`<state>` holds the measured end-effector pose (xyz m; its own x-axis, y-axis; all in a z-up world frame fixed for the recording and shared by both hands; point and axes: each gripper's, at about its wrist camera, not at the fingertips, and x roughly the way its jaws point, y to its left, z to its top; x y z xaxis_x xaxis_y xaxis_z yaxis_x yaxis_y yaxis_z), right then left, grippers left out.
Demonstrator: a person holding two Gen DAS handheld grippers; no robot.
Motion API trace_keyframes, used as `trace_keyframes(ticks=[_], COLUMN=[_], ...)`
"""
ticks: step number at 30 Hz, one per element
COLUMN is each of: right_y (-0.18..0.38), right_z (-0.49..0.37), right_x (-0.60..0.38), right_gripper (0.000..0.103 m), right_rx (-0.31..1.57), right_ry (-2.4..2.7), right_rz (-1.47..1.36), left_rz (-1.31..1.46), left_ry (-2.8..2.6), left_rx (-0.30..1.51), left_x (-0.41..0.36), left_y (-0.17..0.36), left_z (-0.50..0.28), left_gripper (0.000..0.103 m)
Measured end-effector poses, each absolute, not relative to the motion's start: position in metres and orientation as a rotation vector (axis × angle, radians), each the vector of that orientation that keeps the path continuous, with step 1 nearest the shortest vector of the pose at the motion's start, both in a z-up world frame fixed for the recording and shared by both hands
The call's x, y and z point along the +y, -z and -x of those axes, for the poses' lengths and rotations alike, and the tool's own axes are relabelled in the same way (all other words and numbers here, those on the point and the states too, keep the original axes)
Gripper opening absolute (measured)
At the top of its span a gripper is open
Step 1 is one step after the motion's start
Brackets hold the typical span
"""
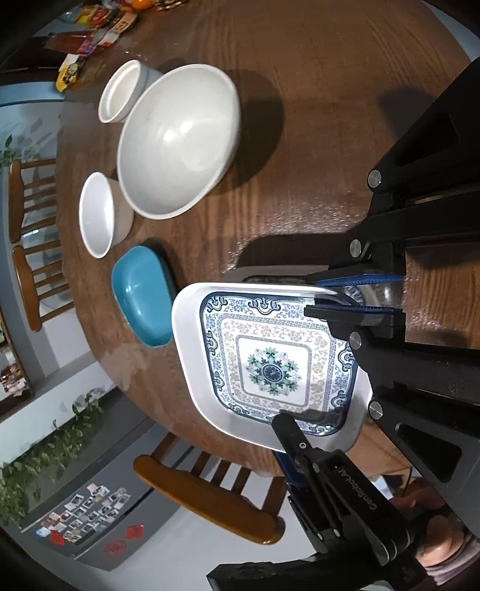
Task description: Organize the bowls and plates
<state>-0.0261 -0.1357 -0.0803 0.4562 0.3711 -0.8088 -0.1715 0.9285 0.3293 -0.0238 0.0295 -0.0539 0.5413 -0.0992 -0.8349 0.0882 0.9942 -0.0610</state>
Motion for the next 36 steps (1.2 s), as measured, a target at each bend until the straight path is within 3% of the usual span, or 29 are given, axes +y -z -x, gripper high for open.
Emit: trace_keyframes(ticks=[36], right_y=[0.11], right_z=[0.006], right_x=[-0.119], right_gripper=[0.011], right_rx=[1.108], right_ry=[-0.332], right_rz=[-0.17], left_rz=[0.009], left_ry=[0.048], left_rx=[1.077], left_x=[0.035], left_y=[0.093], left_z=[0.004], left_gripper=[0.026])
